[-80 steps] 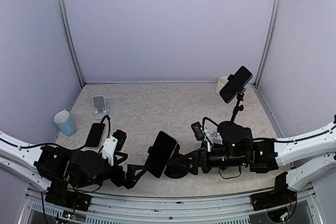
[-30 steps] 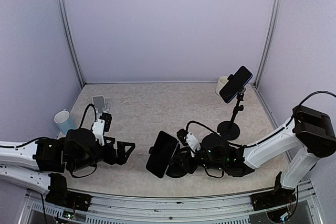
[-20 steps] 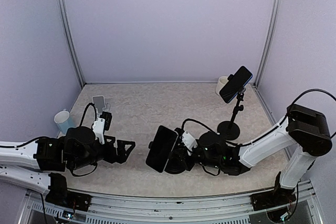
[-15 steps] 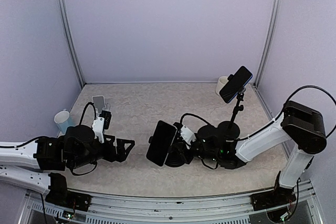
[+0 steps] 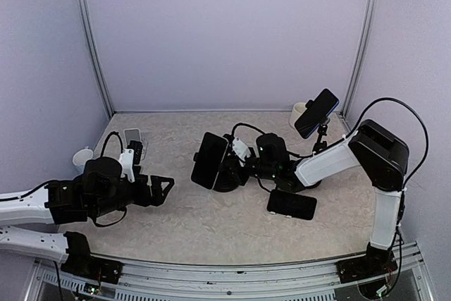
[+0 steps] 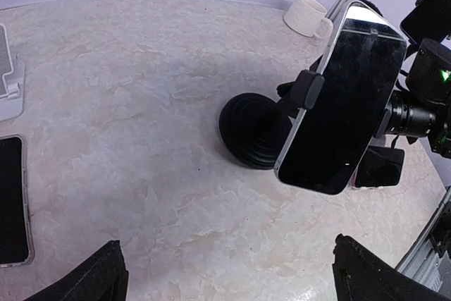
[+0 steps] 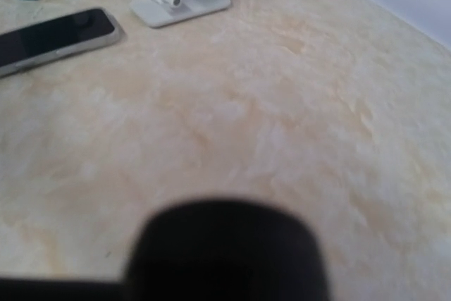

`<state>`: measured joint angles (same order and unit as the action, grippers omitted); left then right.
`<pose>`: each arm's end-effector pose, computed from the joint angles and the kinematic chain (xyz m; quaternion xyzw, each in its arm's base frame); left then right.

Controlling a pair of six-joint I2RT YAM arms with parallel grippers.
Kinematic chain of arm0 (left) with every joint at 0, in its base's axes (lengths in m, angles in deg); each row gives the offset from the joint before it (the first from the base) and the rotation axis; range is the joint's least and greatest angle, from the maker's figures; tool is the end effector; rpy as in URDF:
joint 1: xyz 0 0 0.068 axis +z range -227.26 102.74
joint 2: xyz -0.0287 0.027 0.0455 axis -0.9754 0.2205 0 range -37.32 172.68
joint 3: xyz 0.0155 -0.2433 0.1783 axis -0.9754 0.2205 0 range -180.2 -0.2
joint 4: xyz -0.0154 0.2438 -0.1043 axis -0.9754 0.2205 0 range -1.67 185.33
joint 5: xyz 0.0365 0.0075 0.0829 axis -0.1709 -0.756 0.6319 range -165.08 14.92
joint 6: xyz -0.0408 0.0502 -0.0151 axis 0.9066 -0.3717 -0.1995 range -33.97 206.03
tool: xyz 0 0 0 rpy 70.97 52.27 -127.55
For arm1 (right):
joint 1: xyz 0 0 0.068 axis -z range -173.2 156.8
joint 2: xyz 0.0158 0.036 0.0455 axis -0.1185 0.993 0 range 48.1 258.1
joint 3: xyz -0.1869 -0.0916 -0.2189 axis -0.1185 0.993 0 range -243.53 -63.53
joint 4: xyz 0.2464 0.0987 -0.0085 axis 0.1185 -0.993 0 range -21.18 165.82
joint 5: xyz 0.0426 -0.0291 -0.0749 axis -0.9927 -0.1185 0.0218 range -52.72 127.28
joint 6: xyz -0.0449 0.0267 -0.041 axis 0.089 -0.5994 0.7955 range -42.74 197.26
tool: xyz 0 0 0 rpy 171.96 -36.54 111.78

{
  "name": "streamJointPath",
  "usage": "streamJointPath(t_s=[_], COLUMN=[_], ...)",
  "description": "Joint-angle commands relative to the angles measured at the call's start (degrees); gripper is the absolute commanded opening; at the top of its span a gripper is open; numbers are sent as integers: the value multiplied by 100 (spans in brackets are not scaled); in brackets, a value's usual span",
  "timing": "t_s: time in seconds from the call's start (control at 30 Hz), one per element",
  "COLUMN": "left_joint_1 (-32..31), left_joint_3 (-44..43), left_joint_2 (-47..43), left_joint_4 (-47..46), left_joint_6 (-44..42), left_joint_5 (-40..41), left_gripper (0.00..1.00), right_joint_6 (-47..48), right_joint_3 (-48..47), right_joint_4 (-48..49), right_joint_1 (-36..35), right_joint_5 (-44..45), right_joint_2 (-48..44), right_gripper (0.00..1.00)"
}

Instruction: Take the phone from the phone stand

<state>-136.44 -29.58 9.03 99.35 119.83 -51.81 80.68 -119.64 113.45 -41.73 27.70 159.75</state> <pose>0.1107 -0.1448 0.2535 0.0830 0.8418 -0.2469 0.4727 0.2841 0.3346 0.1764 -0.3971 0.7027 0.2874 0.5156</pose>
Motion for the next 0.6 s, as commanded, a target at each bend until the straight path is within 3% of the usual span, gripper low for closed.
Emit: streamJointPath(t_s=[0.0,0.3,0.37,0.5,0.57], left_joint_1=[348,792,811,829,833], left_joint_3=[-125,-314,-375,-489,-531], left_joint_2=[176,746,898,1169,1244], left_joint_4=[-73,-399,-457,-526,-545], left_joint_6=[-291,-563,-613,-676,-697], left_joint_5=[-436,-996,-1054,-1142,-1166], left_gripper=[99,99,99,99,99], right_joint_6=[71,165,184,180,152], right_joint_3=[-706,-724,-702,-637,-578], right_joint_4=[248,112,92,87,70], right_joint_1=[209,429,454,471,468], right_joint_5=[-897,-1549,-1607,-1638,-1631], right_joint_2=[320,523,525,437,331], right_gripper=[2,4,13,44,54])
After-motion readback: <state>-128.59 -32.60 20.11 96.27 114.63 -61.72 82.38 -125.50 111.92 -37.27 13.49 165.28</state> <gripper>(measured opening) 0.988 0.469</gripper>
